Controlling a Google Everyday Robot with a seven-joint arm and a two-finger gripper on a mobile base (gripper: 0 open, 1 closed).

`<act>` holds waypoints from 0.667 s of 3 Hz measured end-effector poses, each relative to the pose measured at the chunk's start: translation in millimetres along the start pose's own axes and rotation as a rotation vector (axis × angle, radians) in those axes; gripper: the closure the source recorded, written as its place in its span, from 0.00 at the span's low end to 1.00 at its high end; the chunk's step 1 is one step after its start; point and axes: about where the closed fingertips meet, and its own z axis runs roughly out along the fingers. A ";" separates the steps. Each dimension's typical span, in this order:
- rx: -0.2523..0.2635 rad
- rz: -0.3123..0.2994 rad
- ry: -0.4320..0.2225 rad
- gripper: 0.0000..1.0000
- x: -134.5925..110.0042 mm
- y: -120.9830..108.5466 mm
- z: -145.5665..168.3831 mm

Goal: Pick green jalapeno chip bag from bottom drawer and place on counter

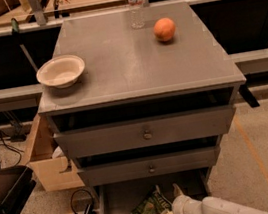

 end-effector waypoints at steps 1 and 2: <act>-0.039 0.018 0.032 0.00 9.5 13.7 24.2; -0.083 0.049 0.056 0.00 23.9 31.1 54.5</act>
Offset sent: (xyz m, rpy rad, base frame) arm -0.0066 0.0697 -0.0886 0.0388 0.1692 0.0558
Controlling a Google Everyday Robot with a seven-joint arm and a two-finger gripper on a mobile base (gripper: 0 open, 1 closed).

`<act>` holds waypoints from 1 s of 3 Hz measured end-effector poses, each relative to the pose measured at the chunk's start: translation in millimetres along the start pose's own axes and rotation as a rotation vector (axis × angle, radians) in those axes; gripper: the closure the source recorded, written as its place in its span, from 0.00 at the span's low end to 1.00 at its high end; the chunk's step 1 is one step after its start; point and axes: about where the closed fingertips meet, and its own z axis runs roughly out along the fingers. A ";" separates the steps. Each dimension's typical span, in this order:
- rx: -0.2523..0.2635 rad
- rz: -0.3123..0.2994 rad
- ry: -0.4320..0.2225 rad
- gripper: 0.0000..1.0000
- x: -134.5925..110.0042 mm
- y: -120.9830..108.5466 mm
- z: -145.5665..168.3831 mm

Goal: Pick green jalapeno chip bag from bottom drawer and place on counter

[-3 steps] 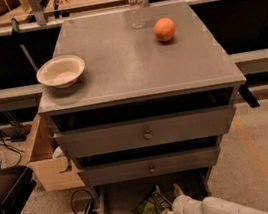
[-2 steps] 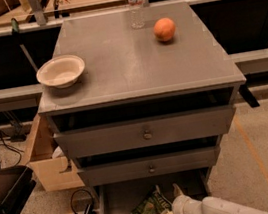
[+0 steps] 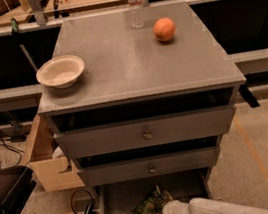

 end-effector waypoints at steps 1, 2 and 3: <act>-0.027 0.028 0.008 0.14 11.8 11.8 28.9; -0.029 0.029 0.008 0.37 12.4 13.1 30.8; -0.031 0.029 0.008 0.61 12.1 14.3 31.9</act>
Offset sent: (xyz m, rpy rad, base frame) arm -0.0013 0.0182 -0.0231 0.0170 0.0307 0.0037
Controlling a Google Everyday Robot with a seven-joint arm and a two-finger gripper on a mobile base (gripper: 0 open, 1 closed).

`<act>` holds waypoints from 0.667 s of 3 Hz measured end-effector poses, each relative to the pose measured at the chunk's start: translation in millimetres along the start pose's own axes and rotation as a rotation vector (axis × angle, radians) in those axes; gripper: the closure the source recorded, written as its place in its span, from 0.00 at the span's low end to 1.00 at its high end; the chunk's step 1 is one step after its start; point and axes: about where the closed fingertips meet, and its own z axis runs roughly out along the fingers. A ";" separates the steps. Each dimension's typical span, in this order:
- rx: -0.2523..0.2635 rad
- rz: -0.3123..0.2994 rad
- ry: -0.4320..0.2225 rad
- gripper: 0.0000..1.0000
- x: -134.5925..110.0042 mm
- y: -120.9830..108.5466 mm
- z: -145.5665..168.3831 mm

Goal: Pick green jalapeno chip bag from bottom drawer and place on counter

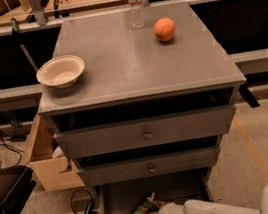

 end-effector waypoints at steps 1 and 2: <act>-0.002 0.000 0.000 0.84 -0.3 1.1 0.9; -0.004 0.000 0.000 1.00 -0.5 2.1 1.6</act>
Offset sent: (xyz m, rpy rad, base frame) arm -0.0003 0.0013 -0.0002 0.0011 0.0006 0.0015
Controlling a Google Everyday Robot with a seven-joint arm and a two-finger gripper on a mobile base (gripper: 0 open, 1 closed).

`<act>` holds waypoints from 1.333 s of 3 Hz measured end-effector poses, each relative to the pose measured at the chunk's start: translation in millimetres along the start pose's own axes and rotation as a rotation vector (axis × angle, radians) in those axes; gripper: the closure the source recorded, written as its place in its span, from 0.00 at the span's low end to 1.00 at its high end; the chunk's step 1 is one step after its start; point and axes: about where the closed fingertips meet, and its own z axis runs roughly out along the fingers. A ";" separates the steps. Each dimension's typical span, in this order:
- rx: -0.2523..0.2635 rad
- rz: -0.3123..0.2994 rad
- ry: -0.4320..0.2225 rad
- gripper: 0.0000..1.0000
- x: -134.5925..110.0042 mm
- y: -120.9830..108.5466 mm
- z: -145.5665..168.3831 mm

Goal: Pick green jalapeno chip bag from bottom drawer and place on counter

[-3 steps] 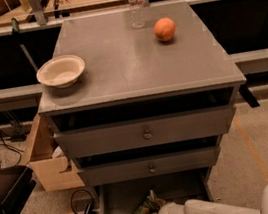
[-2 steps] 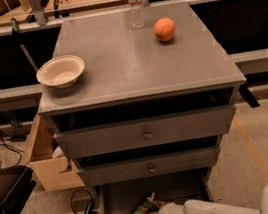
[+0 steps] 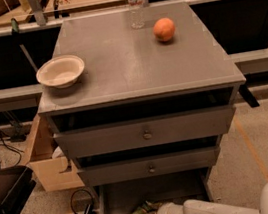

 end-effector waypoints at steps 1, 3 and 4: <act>0.000 0.000 0.000 1.00 -0.7 0.2 -0.6; 0.000 0.000 0.000 1.00 -0.9 0.2 -0.7; 0.000 0.000 0.000 1.00 -0.9 0.2 -0.8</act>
Offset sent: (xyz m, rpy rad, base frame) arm -0.0059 0.0105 0.0045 0.0395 0.0374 0.1152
